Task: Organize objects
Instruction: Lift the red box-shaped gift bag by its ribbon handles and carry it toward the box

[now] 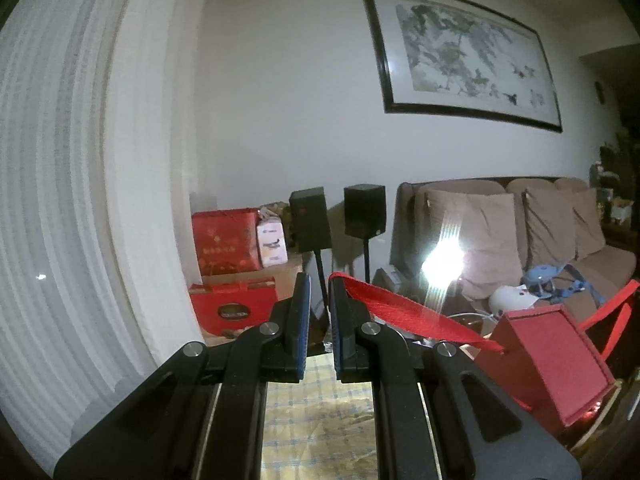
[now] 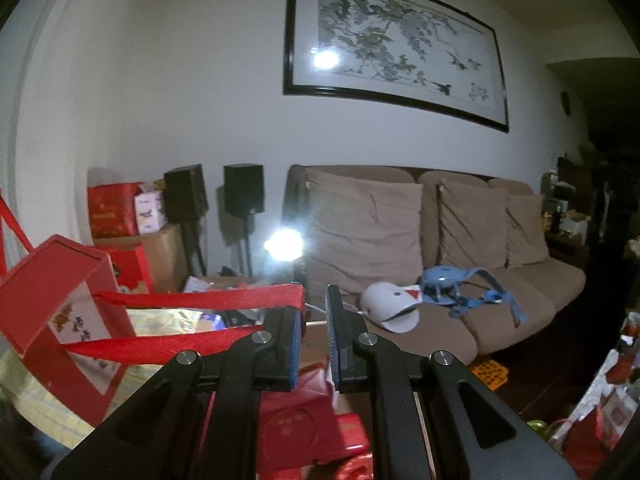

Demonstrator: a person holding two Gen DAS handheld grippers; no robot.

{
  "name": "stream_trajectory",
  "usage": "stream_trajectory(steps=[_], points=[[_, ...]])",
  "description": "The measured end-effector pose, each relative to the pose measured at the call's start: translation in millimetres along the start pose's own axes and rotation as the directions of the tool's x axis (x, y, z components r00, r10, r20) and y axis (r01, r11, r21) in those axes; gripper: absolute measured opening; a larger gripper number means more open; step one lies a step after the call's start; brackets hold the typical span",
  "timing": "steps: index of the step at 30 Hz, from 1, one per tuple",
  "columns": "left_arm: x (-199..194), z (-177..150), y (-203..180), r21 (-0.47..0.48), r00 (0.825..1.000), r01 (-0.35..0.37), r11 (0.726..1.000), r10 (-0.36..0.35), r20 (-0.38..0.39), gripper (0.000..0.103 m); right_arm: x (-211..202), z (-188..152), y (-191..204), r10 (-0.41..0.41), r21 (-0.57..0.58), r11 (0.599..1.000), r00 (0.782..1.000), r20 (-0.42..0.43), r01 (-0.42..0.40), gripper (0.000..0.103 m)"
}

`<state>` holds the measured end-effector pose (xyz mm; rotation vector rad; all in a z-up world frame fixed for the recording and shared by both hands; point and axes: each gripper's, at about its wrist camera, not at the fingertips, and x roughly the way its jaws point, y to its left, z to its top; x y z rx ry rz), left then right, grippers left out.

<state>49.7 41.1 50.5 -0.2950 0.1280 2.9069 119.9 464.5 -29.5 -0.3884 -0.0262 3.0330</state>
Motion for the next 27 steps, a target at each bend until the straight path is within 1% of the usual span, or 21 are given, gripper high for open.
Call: stream_trajectory(steps=[9,14,17,20,24,27], points=[[11.2,5.8,-30.3,0.000,0.998,0.069,0.998,-0.069,-0.001,0.009,-1.5,-3.1,-32.5,-0.079,0.032,0.996,0.997,-0.010,0.080,0.009],[28.0,7.1,-48.1,-0.011,0.992,0.121,0.993,-0.121,-0.029,0.009,-0.5,-6.1,-52.3,-0.113,0.060,0.992,0.993,-0.028,0.114,0.009],[38.5,7.5,-60.6,-0.013,0.986,0.155,0.988,-0.155,-0.055,0.009,1.6,-9.5,-62.6,-0.131,0.066,0.989,0.990,-0.045,0.133,0.009],[52.0,11.1,-73.2,-0.013,0.973,0.208,0.978,-0.208,-0.100,0.009,7.7,-14.3,-75.5,-0.146,0.072,0.986,0.986,-0.079,0.152,0.009],[61.8,13.1,-97.2,0.033,0.970,0.227,0.973,-0.222,-0.102,0.009,9.9,-20.2,-94.1,-0.182,0.101,0.976,0.978,-0.105,0.192,0.009],[69.2,14.0,-114.0,0.049,0.966,0.241,0.969,-0.234,-0.107,0.009,10.0,-21.9,-100.5,-0.193,0.106,0.973,0.975,-0.111,0.205,0.009]])
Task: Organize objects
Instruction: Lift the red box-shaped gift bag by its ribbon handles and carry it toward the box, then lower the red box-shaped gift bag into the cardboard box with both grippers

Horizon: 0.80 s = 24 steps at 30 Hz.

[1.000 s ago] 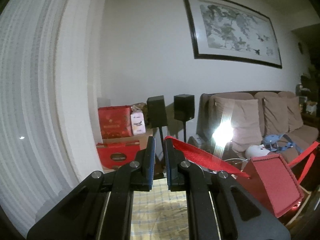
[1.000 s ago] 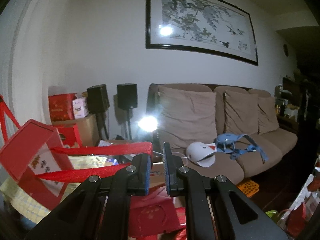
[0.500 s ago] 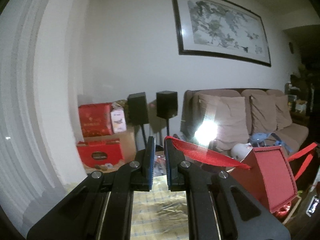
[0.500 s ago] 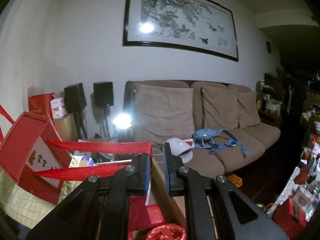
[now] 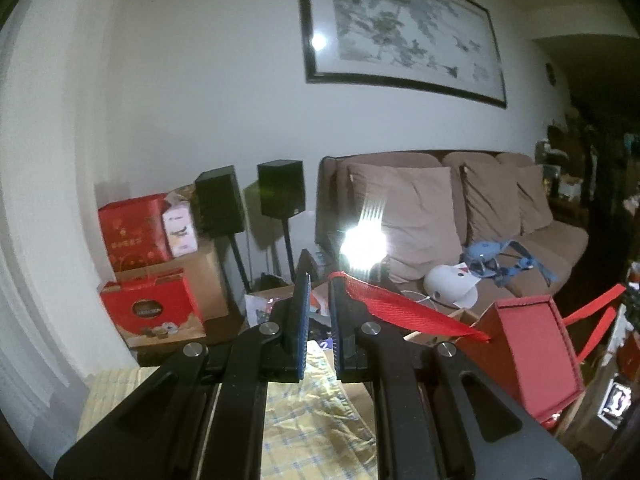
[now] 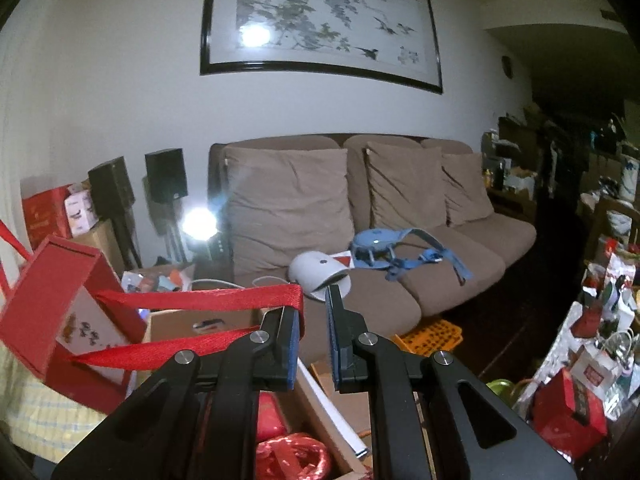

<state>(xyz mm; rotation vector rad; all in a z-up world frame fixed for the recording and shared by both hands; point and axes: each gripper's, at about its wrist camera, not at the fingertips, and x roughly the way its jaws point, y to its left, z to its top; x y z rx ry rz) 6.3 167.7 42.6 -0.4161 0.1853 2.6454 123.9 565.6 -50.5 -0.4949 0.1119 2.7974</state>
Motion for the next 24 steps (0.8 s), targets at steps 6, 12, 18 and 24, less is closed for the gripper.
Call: stream_trajectory(steps=[6,12,18,24], points=[[29.5,9.9,-29.1,0.019,1.000,0.014,1.000,-0.013,-0.013,0.009,2.7,-2.8,-7.7,-0.030,0.002,1.000,0.999,-0.013,0.030,0.009],[56.8,18.8,-50.5,0.003,1.000,0.005,1.000,-0.005,-0.012,0.009,7.8,-5.4,-12.6,-0.035,0.019,0.999,0.999,-0.031,0.036,0.009],[71.6,33.9,-73.0,-0.001,1.000,0.008,1.000,-0.008,0.003,0.009,17.5,-9.2,-9.5,-0.039,0.007,0.999,0.997,-0.059,0.039,0.009],[92.9,38.0,-103.2,0.050,0.999,0.041,0.998,-0.040,-0.029,0.009,28.5,-12.8,-11.4,-0.044,0.004,0.999,0.992,-0.118,0.045,0.009]])
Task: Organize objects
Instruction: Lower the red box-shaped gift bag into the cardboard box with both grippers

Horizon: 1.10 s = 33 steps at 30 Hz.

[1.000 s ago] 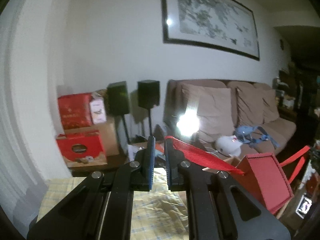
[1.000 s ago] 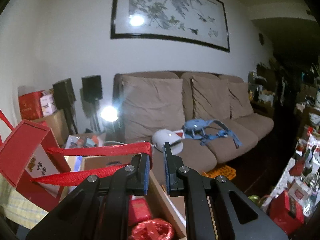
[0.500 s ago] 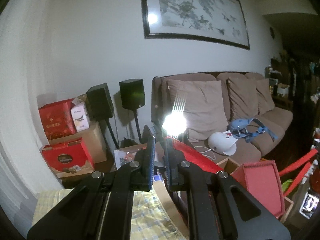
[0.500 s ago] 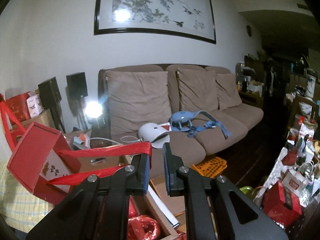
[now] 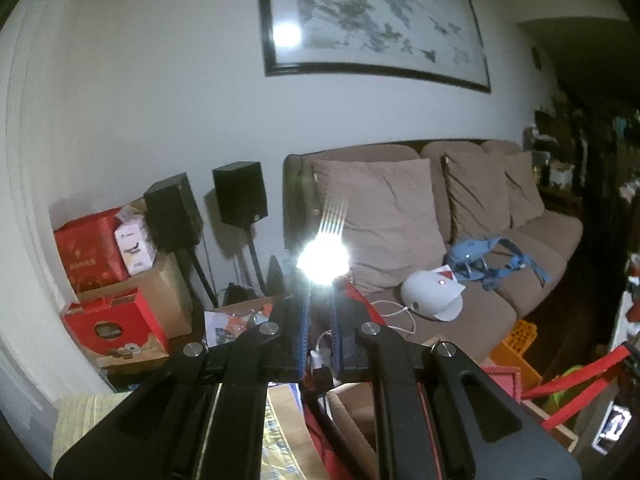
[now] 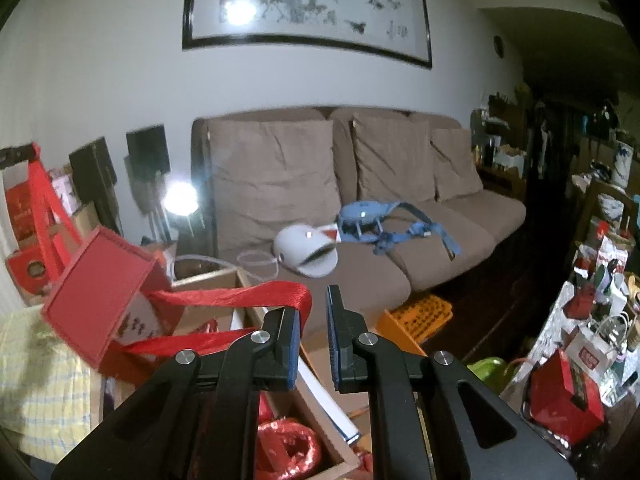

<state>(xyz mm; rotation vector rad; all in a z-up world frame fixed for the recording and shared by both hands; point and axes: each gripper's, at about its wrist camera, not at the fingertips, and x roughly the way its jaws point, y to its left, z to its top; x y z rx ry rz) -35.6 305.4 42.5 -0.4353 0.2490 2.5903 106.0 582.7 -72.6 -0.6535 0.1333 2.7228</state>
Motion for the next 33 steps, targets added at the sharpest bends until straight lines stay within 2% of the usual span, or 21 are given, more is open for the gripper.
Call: stream_trajectory(steps=[6,10,18,21,33], points=[[22.4,-8.1,-16.7,-0.007,0.999,-0.007,1.000,0.007,-0.040,0.009,17.8,-7.6,-1.5,0.000,0.001,1.000,0.996,-0.084,0.000,0.009],[28.7,-36.5,-29.8,0.028,0.999,-0.010,1.000,0.011,-0.045,0.008,30.6,-12.9,9.4,0.001,-0.049,0.999,0.989,-0.146,-0.008,0.009],[31.8,-74.1,-45.8,0.027,0.991,0.053,0.998,-0.049,-0.122,0.008,40.8,-22.5,25.0,0.019,-0.099,0.994,0.982,-0.188,-0.038,0.009],[30.1,-84.2,-49.1,0.032,0.987,0.076,0.997,-0.071,-0.145,0.008,43.1,-24.9,30.0,0.049,-0.099,0.993,0.978,-0.201,-0.070,0.009],[12.1,-121.0,-60.0,-0.002,0.960,0.161,0.987,-0.157,-0.232,0.009,57.7,-38.0,74.4,0.059,-0.200,0.973,0.962,-0.267,-0.115,0.010]])
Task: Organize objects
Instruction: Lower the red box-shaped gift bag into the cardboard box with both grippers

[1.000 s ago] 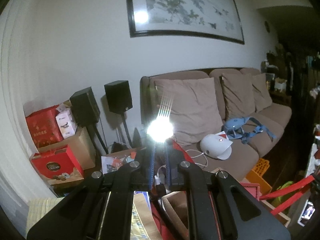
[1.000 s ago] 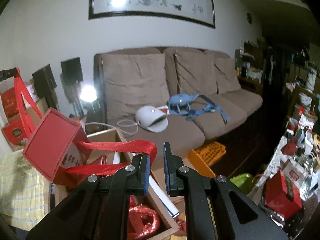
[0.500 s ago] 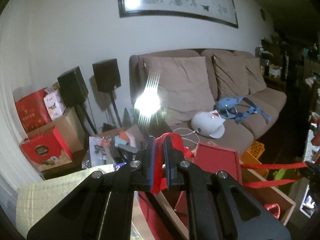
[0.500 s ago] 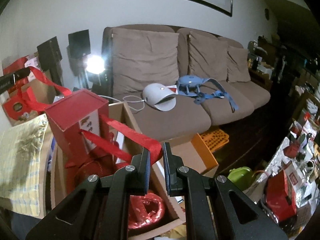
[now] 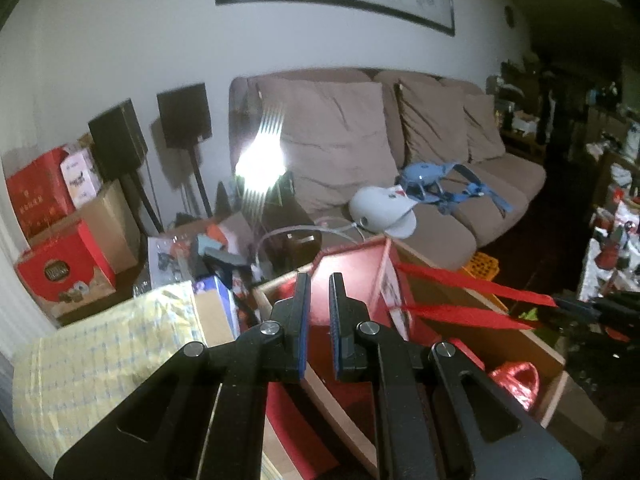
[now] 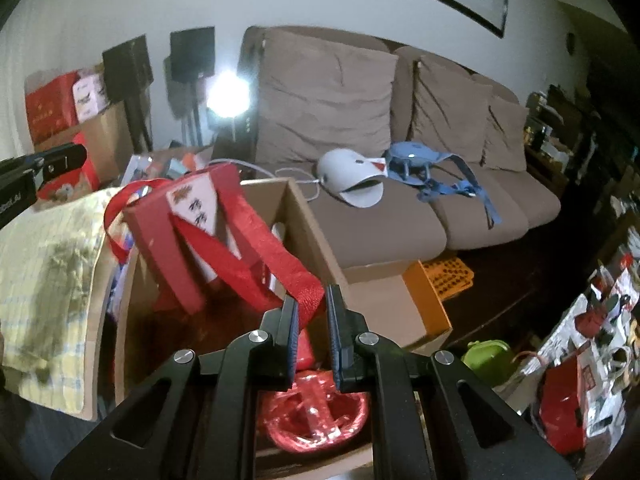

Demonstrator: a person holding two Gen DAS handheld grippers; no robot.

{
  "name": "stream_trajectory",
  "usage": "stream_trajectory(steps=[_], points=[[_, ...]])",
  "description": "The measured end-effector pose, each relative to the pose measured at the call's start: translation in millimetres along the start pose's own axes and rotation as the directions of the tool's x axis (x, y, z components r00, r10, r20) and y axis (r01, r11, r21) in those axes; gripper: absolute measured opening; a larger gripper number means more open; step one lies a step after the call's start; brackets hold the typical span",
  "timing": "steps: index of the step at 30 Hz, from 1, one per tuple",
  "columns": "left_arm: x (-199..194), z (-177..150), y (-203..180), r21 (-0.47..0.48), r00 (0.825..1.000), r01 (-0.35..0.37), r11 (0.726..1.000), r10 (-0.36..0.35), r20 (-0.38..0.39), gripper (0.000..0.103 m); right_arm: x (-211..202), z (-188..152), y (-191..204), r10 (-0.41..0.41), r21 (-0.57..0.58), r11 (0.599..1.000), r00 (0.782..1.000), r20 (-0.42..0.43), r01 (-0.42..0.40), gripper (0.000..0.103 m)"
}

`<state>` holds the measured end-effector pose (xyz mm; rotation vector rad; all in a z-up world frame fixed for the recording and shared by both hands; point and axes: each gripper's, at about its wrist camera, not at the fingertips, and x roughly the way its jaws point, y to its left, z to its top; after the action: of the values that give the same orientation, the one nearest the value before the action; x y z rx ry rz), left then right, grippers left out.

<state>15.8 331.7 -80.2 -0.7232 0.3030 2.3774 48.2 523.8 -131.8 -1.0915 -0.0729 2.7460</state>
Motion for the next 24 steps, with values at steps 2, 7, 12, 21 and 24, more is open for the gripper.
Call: stream_trajectory(steps=[2,7,12,21,24], points=[[1.1,-8.1,-1.7,-0.012,0.999,0.025,1.000,-0.025,-0.027,0.009,3.6,0.3,5.5,0.005,-0.009,1.000,1.000,-0.011,-0.005,0.010],[4.8,-25.2,-10.9,-0.017,0.996,0.064,0.998,-0.065,-0.068,0.009,8.2,0.0,17.2,0.011,-0.037,0.999,1.000,-0.025,-0.012,0.010],[6.3,-38.2,-17.7,-0.032,0.990,0.094,0.995,-0.097,-0.100,0.009,12.9,-2.0,24.2,0.017,-0.042,0.999,0.999,-0.048,-0.019,0.010],[-8.7,-40.2,-20.1,-0.013,0.988,0.113,0.993,-0.114,-0.108,0.009,14.7,-2.4,32.0,0.019,-0.064,0.998,0.998,-0.057,-0.022,0.010],[-20.5,-35.3,-14.3,-0.015,0.987,0.125,0.992,-0.126,-0.104,0.009,13.5,-3.7,39.4,0.026,-0.082,0.996,0.998,-0.056,-0.030,0.010]])
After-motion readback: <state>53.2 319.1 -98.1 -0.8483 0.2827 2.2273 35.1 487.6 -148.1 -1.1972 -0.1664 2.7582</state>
